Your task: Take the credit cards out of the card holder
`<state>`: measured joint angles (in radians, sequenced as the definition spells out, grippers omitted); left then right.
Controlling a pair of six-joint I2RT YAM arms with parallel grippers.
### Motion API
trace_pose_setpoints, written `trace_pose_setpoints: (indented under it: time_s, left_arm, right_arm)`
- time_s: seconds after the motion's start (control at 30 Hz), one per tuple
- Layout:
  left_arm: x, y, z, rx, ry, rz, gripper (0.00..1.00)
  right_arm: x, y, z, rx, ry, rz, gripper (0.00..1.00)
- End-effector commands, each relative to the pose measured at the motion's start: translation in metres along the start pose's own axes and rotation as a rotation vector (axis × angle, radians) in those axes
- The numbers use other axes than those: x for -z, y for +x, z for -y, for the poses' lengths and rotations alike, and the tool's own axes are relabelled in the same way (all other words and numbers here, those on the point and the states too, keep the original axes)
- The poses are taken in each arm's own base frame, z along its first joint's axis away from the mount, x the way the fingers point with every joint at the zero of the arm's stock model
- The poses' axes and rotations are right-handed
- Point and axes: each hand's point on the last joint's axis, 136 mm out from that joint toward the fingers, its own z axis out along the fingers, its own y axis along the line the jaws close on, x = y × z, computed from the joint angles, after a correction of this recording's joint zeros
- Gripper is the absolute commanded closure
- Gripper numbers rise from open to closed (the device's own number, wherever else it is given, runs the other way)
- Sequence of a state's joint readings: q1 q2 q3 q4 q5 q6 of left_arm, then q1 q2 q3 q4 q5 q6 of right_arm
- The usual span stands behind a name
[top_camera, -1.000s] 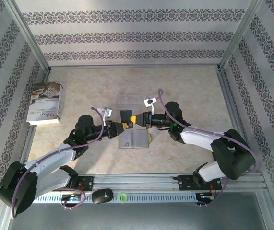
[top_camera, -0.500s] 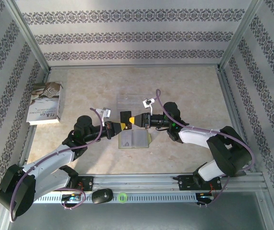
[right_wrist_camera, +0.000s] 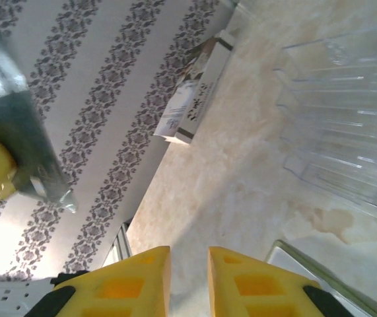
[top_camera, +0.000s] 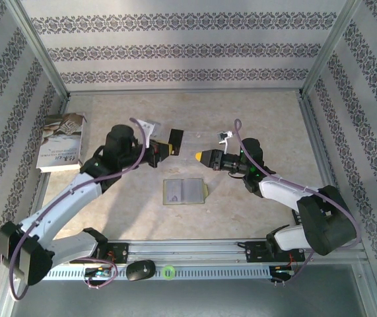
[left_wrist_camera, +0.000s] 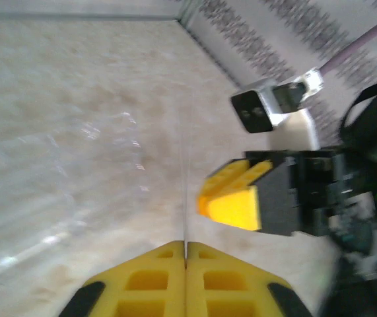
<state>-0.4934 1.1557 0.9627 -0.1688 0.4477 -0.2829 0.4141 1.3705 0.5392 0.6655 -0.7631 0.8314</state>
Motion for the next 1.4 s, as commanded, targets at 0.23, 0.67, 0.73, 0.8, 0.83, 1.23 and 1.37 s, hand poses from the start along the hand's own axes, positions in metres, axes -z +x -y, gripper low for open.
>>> trace_pose_setpoints:
  time_s: [0.23, 0.67, 0.73, 0.8, 0.83, 1.23, 1.37]
  left_arm:
    - [-0.029, -0.006, -0.04, -0.484, -0.055, -0.304, 1.0]
    - [-0.063, -0.008, -0.087, -0.907, -0.061, -0.595, 1.0]
    - [-0.069, -0.015, -0.091, -0.94, -0.057, -0.596, 1.0]
    - [-0.075, -0.02, -0.091, -0.977, -0.039, -0.6, 1.0]
    - [-0.078, -0.022, -0.093, -0.993, -0.04, -0.6, 1.0]
    - [-0.091, -0.006, -0.117, -1.104, -0.034, -0.681, 1.0]
    - [-0.094, 0.005, -0.124, -1.109, -0.026, -0.714, 1.0]
  right_arm:
    - [0.009, 0.004, 0.007, 0.022, 0.024, 0.007, 0.8]
    - [0.026, 0.004, 0.026, -0.006, 0.068, 0.031, 0.8]
    - [0.026, 0.004, 0.027, -0.007, 0.071, 0.031, 0.81]
    - [0.026, 0.004, 0.031, -0.014, 0.082, 0.032, 0.81]
    - [0.026, 0.004, 0.032, -0.016, 0.084, 0.033, 0.81]
    - [0.025, 0.002, 0.045, -0.034, 0.105, 0.028, 0.81]
    - [0.023, 0.001, 0.048, -0.039, 0.108, 0.026, 0.81]
